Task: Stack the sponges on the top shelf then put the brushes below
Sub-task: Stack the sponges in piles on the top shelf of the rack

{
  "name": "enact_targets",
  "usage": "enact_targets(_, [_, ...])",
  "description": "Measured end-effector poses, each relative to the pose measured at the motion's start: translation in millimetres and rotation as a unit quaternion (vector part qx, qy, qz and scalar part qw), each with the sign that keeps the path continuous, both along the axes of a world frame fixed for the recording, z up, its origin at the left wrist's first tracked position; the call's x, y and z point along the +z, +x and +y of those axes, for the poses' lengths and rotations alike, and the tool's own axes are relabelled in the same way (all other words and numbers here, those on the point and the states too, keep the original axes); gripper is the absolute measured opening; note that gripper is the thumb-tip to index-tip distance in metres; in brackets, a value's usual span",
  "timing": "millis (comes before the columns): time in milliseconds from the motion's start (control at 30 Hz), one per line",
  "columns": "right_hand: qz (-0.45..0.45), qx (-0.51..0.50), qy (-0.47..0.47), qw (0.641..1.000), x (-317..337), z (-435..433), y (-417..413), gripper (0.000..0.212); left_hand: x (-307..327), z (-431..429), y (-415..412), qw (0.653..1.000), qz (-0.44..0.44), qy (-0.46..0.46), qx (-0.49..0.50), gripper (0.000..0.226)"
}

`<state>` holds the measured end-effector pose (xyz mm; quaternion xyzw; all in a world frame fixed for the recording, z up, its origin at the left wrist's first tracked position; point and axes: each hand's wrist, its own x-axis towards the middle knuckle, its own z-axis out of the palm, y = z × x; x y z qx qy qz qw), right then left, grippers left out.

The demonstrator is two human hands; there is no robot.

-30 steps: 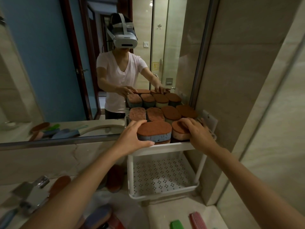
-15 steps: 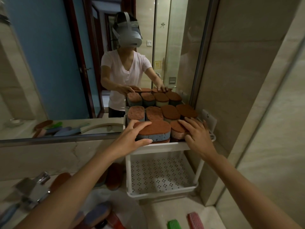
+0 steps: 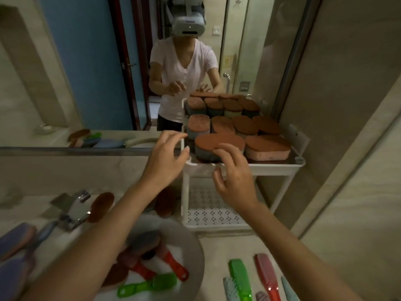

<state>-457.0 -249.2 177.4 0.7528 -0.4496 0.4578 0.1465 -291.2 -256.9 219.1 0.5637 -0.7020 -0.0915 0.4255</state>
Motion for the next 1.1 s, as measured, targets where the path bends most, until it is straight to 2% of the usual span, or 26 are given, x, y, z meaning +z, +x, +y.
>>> enact_targets(67, [0.001,0.025,-0.036,0.999,-12,9,32,0.029,-11,13,20,0.999,0.038,0.006,0.03,0.032])
enact_targets(133, [0.01,0.004,-0.074,0.997,-23,15,57,0.029,-30,24,41,0.996,0.066,0.029,0.058,0.029])
enact_targets(267, [-0.006,-0.083,-0.058,0.995,-38,16,95,0.039,-85,47,93,0.986,0.08,0.101,0.109,0.028])
enact_targets(333, [-0.003,-0.069,-0.048,0.996,-43,13,107,0.039,-103,46,108,0.984,0.067,0.132,0.095,0.03])
enact_targets(433, [0.024,0.002,0.007,1.0,-62,18,132,0.036,-113,39,119,0.979,0.065,0.171,0.087,0.032])
enact_targets(533, [0.055,0.05,0.121,0.99,-94,26,161,0.036,-131,38,135,0.97,0.085,0.206,0.1,0.032])
enact_targets(600, [0.078,0.062,0.221,0.97,-118,30,178,0.037,-152,43,152,0.958,0.075,0.251,0.116,0.031])
enact_targets(700, [0.11,0.075,0.371,0.919,-153,38,199,0.044,-194,55,181,0.926,0.034,0.353,0.132,0.029])
enact_targets(800, [0.164,0.092,0.443,0.877,-185,41,222,0.04,-237,69,208,0.883,-0.025,0.448,0.137,0.027])
enact_targets(833, [0.184,0.102,0.443,0.872,-199,41,229,0.05,-250,72,216,0.873,-0.035,0.47,0.13,0.029])
enact_targets(867, [0.198,0.117,0.452,0.862,-212,42,234,0.058,-261,74,222,0.867,-0.038,0.483,0.119,0.034])
enact_targets(967, [0.212,0.138,0.572,0.78,-257,41,252,0.061,-291,72,240,0.859,-0.045,0.498,0.106,0.041])
enact_targets(1100, [0.283,0.144,0.604,0.73,-300,34,280,0.069,-321,54,252,0.86,-0.067,0.489,0.128,0.039])
